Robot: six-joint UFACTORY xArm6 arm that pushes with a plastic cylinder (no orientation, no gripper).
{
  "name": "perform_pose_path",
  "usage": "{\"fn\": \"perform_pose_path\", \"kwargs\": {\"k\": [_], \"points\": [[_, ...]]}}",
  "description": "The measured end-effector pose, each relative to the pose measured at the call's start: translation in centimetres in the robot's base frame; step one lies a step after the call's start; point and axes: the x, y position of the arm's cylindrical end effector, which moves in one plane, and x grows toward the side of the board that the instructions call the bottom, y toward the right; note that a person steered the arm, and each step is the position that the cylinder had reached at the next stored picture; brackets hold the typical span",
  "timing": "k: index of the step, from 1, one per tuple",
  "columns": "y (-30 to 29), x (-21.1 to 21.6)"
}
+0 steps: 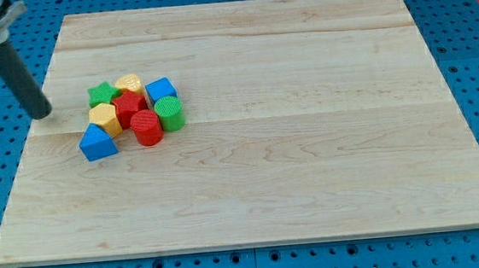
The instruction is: Separate the yellow hexagon and blue triangle from the group of blocks
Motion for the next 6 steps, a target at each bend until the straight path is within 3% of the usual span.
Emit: {"fn": "perform_pose_path", "kwargs": {"k": [4, 6], "points": [[8.5, -0.6], [9.9, 4.0]]}}
